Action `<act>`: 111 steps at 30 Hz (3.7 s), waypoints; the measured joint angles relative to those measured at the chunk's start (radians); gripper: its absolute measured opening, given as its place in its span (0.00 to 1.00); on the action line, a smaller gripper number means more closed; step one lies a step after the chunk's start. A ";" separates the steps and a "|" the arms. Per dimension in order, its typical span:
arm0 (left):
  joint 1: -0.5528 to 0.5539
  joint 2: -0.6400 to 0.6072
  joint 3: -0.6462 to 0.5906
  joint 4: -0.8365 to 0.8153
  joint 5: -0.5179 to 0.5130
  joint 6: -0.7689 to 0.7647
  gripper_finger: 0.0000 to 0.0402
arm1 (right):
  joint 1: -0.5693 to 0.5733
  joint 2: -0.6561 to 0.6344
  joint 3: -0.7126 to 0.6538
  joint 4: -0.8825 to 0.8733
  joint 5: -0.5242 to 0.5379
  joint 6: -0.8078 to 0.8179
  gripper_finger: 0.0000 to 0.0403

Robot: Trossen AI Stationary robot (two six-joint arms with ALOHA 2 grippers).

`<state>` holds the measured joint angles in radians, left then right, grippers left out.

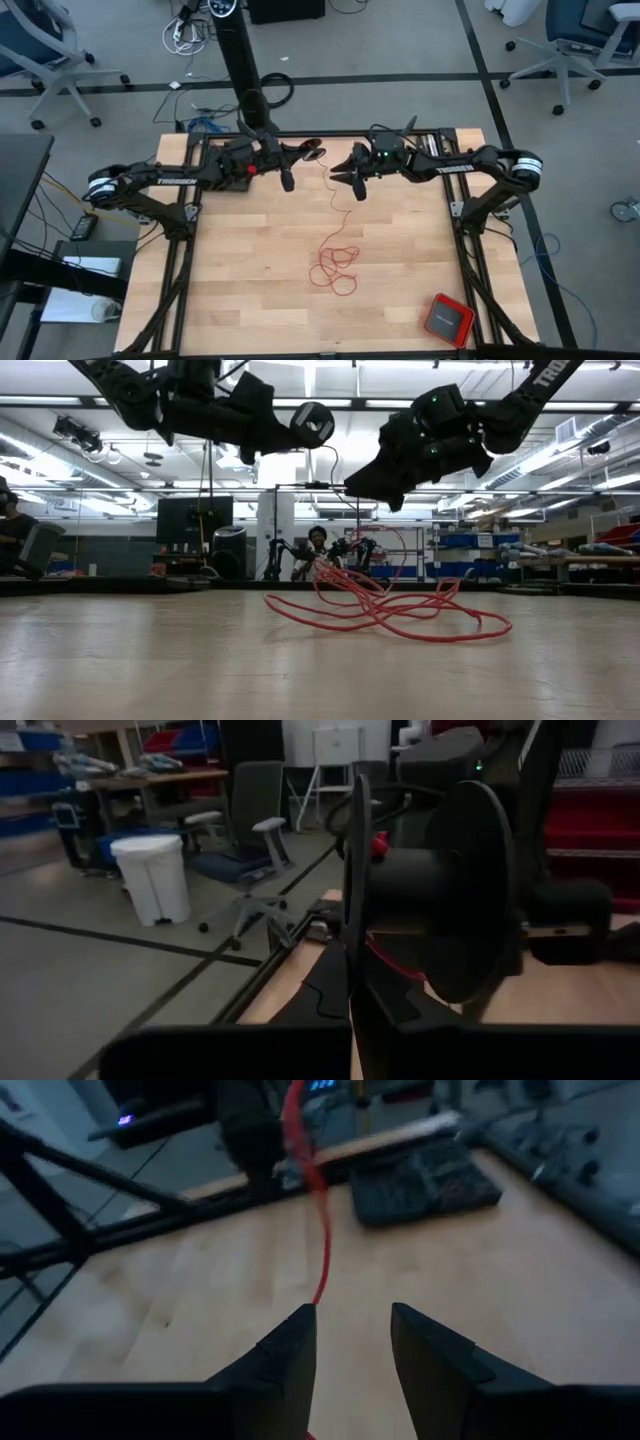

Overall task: Coil cords
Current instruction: Coil the red wire onto the spool

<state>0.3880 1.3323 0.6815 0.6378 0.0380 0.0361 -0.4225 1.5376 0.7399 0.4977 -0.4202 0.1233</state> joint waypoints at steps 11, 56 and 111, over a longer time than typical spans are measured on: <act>0.013 0.008 0.010 0.006 0.072 0.012 0.00 | 0.022 -0.016 0.000 0.009 -0.022 0.100 0.32; 0.011 0.008 0.025 -0.017 0.108 0.011 0.00 | 0.048 -0.031 0.000 0.003 0.025 -0.004 0.32; 0.011 0.008 0.025 -0.030 0.106 0.011 0.00 | 0.112 -0.031 0.000 0.099 0.293 -0.119 0.00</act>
<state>0.3992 1.3408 0.7063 0.6075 0.1436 0.0471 -0.3103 1.5066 0.7399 0.5964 -0.1272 0.0045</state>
